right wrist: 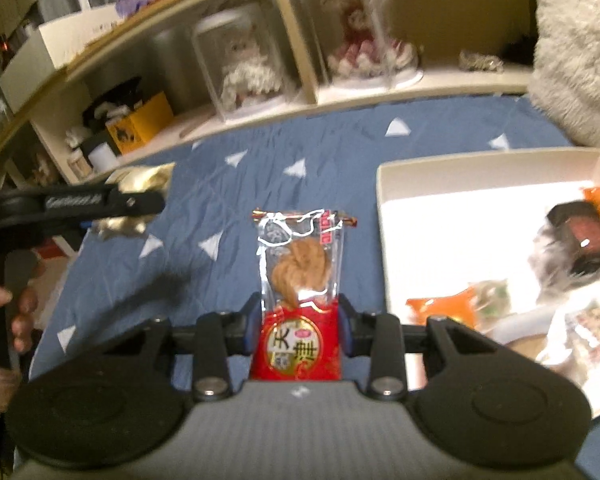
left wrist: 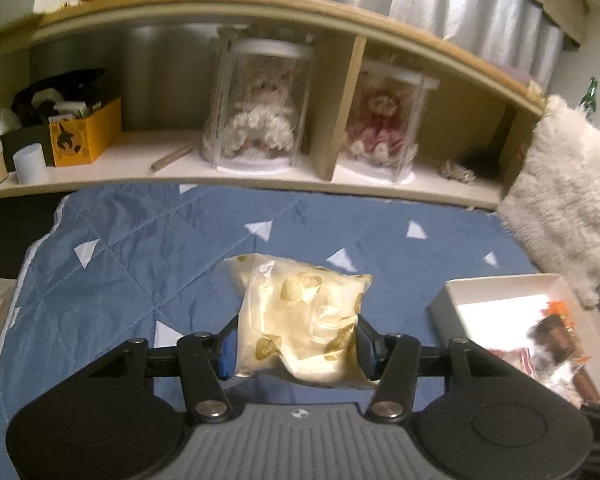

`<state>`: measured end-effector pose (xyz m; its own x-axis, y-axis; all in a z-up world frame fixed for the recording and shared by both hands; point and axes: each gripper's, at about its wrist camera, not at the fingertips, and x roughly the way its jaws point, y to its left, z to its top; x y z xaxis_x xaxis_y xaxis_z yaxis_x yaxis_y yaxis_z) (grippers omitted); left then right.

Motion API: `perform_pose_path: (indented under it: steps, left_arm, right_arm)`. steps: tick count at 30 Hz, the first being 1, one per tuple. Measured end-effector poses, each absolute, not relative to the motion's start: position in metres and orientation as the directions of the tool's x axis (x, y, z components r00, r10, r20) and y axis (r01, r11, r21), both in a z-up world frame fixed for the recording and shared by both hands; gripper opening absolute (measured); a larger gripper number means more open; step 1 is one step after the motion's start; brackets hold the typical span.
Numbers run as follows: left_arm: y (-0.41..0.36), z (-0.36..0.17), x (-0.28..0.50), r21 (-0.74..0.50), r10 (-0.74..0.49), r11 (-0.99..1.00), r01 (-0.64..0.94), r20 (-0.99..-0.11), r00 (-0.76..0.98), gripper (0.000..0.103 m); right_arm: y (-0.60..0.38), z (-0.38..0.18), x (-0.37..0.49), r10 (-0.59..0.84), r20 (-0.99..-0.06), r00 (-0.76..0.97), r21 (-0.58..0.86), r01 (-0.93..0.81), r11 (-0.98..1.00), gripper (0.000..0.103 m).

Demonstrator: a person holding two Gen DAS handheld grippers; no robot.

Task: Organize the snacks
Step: 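Carry the red pack with the right tool while the left tool carries the cream pack to the tray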

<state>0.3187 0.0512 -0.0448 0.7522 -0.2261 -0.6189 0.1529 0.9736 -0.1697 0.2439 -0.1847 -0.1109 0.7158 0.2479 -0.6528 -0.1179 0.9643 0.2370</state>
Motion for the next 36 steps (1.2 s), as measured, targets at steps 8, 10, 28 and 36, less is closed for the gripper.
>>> perform_pose_path:
  steps: [8,10,28,36]
  left_arm:
    - [0.027,-0.020,0.285,-0.217,-0.267,0.961,0.170,-0.577,0.772,0.056]
    - [0.019,-0.017,0.280,-0.236,-0.282,0.956,0.175,-0.569,0.773,0.056]
    - [-0.097,-0.033,0.299,-0.259,-0.399,0.917,0.305,-0.552,0.732,0.057]
    - [-0.123,-0.067,0.331,-0.282,-0.422,0.907,0.314,-0.590,0.689,0.057]
  right_arm:
    - [-0.230,-0.084,0.230,0.236,-0.594,0.769,0.218,-0.128,0.967,0.042]
    - [-0.244,-0.080,0.228,0.232,-0.585,0.777,0.223,-0.121,0.967,0.042]
    - [-0.339,-0.089,0.281,0.235,-0.540,0.808,0.294,-0.081,0.952,0.043]
    - [-0.341,-0.131,0.337,0.291,-0.602,0.743,0.320,-0.109,0.941,0.043]
